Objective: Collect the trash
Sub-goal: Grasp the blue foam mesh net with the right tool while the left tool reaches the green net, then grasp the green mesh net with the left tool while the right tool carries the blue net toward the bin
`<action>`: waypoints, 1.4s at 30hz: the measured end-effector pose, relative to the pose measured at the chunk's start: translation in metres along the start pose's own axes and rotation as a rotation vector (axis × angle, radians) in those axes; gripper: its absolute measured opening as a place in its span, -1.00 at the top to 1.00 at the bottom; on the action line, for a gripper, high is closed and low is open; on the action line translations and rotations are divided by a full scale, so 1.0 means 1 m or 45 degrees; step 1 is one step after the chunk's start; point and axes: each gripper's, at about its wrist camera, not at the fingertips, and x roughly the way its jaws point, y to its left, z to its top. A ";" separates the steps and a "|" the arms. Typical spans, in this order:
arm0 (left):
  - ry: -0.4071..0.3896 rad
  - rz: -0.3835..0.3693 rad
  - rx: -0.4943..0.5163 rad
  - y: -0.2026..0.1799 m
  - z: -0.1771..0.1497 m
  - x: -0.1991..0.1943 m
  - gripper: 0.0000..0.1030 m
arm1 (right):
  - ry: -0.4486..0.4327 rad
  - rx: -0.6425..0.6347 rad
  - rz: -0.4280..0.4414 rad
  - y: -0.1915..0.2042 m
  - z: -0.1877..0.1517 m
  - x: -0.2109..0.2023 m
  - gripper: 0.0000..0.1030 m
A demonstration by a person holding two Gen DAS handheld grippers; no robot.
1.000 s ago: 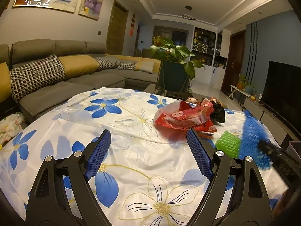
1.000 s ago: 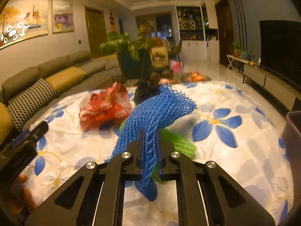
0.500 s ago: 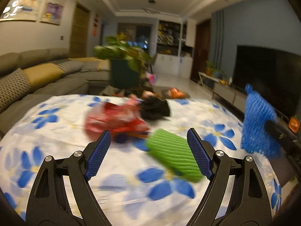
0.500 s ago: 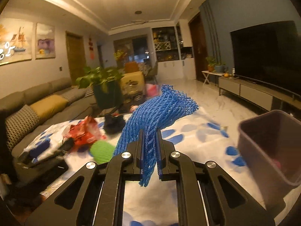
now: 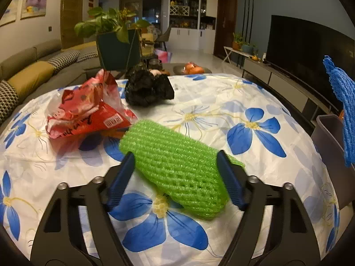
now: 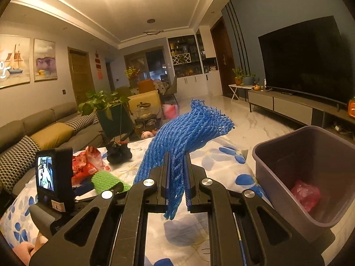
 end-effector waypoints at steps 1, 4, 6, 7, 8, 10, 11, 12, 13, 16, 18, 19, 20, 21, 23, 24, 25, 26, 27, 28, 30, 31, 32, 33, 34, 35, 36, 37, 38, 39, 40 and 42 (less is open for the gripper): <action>0.007 -0.005 0.000 0.000 0.000 0.001 -0.09 | 0.002 -0.001 0.002 0.000 0.000 0.000 0.78; 0.035 -0.028 0.008 0.000 -0.001 0.006 0.27 | 0.001 -0.002 0.001 -0.003 0.000 -0.001 0.78; 0.038 -0.038 0.016 -0.001 -0.001 0.007 0.53 | 0.000 -0.005 -0.001 -0.003 0.000 -0.001 0.78; 0.037 -0.045 0.019 -0.001 -0.001 0.006 0.65 | -0.001 -0.005 -0.002 -0.002 0.000 0.000 0.78; 0.035 -0.051 0.019 -0.001 -0.001 0.006 0.71 | -0.003 -0.006 -0.004 -0.003 0.000 -0.001 0.78; 0.025 -0.072 0.015 0.000 -0.001 0.003 0.83 | -0.005 -0.008 -0.006 -0.003 0.000 -0.002 0.78; 0.015 -0.085 0.011 0.000 -0.001 0.001 0.84 | -0.007 -0.008 -0.007 -0.004 0.000 -0.003 0.78; 0.004 -0.090 0.007 0.000 -0.001 -0.002 0.85 | -0.009 -0.009 -0.010 -0.004 -0.001 -0.007 0.78; -0.014 -0.094 -0.001 0.002 -0.001 -0.006 0.86 | -0.010 -0.010 -0.013 -0.005 -0.001 -0.009 0.78; -0.062 -0.124 -0.047 0.008 -0.001 -0.021 0.86 | -0.020 -0.010 -0.018 -0.008 0.000 -0.016 0.78; -0.087 -0.138 -0.063 0.011 -0.002 -0.030 0.86 | -0.029 -0.012 -0.025 -0.010 0.001 -0.020 0.78; -0.099 -0.143 -0.066 0.011 -0.003 -0.035 0.87 | -0.032 -0.012 -0.027 -0.009 0.001 -0.020 0.78; -0.116 -0.148 -0.063 0.011 -0.003 -0.042 0.87 | -0.037 -0.012 -0.030 -0.010 0.001 -0.022 0.78; -0.129 -0.150 -0.059 0.010 -0.004 -0.047 0.87 | -0.043 -0.013 -0.035 -0.010 0.002 -0.024 0.78; -0.160 -0.155 -0.048 0.007 -0.005 -0.059 0.87 | -0.051 -0.013 -0.043 -0.012 0.002 -0.027 0.78; -0.174 -0.159 -0.042 0.005 -0.004 -0.063 0.87 | -0.055 -0.012 -0.047 -0.013 0.002 -0.029 0.78; -0.186 -0.165 -0.037 0.003 -0.003 -0.069 0.87 | -0.058 -0.012 -0.052 -0.013 0.002 -0.030 0.78; -0.202 -0.175 -0.032 0.000 -0.002 -0.075 0.87 | -0.060 -0.012 -0.056 -0.013 0.002 -0.030 0.78; -0.214 -0.183 -0.027 -0.002 0.000 -0.080 0.87 | -0.064 -0.012 -0.061 -0.014 0.002 -0.032 0.78; -0.234 -0.193 -0.018 -0.007 0.002 -0.087 0.87 | -0.069 -0.013 -0.067 -0.014 0.002 -0.034 0.78; -0.265 -0.212 0.000 -0.016 0.005 -0.097 0.87 | -0.078 -0.015 -0.080 -0.016 0.003 -0.038 0.78; -0.278 -0.222 0.007 -0.020 0.007 -0.101 0.87 | -0.083 -0.015 -0.086 -0.018 0.003 -0.040 0.78; -0.288 -0.233 0.014 -0.025 0.010 -0.105 0.87 | -0.088 -0.014 -0.098 -0.022 0.004 -0.043 0.78; -0.300 -0.246 0.024 -0.030 0.012 -0.109 0.87 | -0.093 -0.013 -0.108 -0.024 0.004 -0.045 0.78; -0.313 -0.259 0.033 -0.037 0.014 -0.114 0.87 | -0.096 -0.012 -0.119 -0.027 0.005 -0.047 0.78; -0.321 -0.269 0.040 -0.040 0.015 -0.117 0.87 | -0.099 -0.008 -0.134 -0.032 0.005 -0.049 0.78; -0.331 -0.285 0.048 -0.047 0.018 -0.121 0.87 | -0.102 -0.004 -0.146 -0.036 0.005 -0.051 0.78; -0.338 -0.298 0.053 -0.051 0.019 -0.123 0.87 | -0.107 0.001 -0.163 -0.042 0.006 -0.054 0.78; -0.347 -0.321 0.063 -0.060 0.021 -0.127 0.87 | -0.111 0.005 -0.174 -0.046 0.007 -0.056 0.78; -0.353 -0.335 0.071 -0.066 0.022 -0.129 0.87 | -0.118 0.008 -0.188 -0.050 0.008 -0.058 0.78; -0.357 -0.346 0.078 -0.072 0.023 -0.130 0.87 | -0.127 0.012 -0.208 -0.055 0.009 -0.062 0.78; -0.366 -0.383 0.104 -0.089 0.025 -0.133 0.87 | -0.141 0.018 -0.236 -0.063 0.011 -0.066 0.78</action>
